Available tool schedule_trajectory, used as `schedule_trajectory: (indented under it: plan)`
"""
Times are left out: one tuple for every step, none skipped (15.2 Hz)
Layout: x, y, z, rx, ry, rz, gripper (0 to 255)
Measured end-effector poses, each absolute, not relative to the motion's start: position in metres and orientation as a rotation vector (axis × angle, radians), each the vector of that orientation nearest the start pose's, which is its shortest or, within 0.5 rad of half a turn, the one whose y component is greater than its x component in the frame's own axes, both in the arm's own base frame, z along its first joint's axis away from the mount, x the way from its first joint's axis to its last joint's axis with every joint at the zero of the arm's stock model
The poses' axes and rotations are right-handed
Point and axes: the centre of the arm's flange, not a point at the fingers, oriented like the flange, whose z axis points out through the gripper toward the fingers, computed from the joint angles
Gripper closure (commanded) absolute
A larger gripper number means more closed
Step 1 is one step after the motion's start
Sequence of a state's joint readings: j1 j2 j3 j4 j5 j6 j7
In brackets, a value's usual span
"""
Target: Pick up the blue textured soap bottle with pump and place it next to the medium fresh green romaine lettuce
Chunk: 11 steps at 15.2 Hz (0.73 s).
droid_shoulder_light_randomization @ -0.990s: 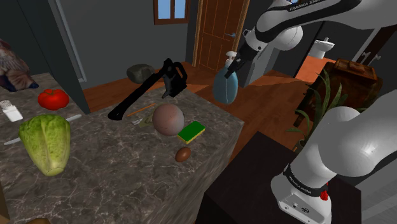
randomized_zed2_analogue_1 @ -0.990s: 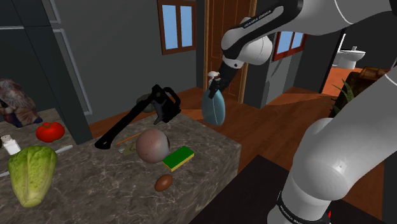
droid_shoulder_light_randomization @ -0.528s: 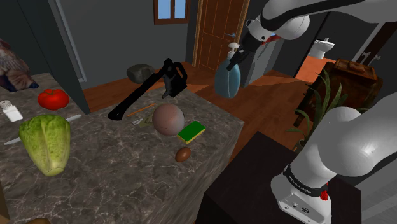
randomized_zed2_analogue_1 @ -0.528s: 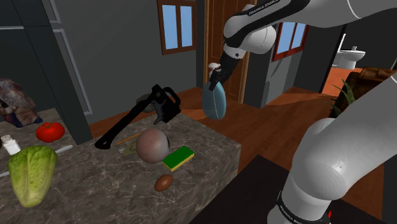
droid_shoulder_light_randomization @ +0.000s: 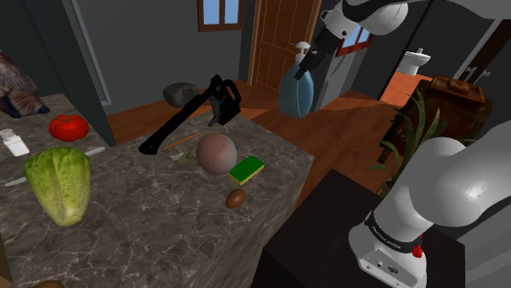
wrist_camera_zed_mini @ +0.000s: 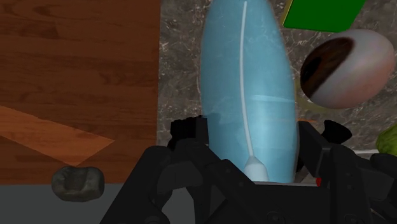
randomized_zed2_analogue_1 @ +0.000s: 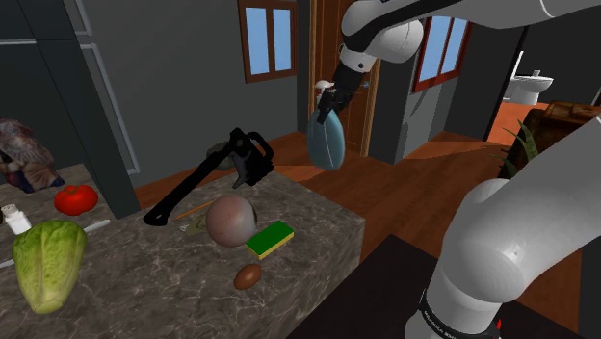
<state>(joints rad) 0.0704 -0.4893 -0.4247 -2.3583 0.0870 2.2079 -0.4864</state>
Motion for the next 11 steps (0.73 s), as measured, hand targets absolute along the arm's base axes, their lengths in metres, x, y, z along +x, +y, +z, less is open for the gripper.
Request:
schedule_trajectory:
  plan:
    - [0.41, -0.167, 0.531, -2.95, -0.156, -0.566, 255]
    - [0.41, -0.167, 0.535, -2.95, -0.157, -0.566, 255]
    - [0.41, -0.167, 0.542, -2.95, -0.156, -0.566, 255]
    - [0.411, -0.166, 0.547, -2.95, -0.156, -0.566, 255]
    - [0.409, -0.166, 0.552, -2.95, -0.156, -0.566, 255]
    - [0.41, -0.167, 0.557, -2.95, -0.156, -0.566, 255]
    - [0.409, -0.167, 0.563, -2.95, -0.156, -0.566, 255]
    - [0.409, -0.167, 0.568, -2.95, -0.156, -0.566, 255]
    - [0.41, -0.168, 0.573, -2.95, -0.156, -0.566, 255]
    - [0.41, -0.167, 0.578, -2.95, -0.156, -0.566, 255]
    - [0.411, -0.168, 0.583, -2.95, -0.156, -0.566, 255]
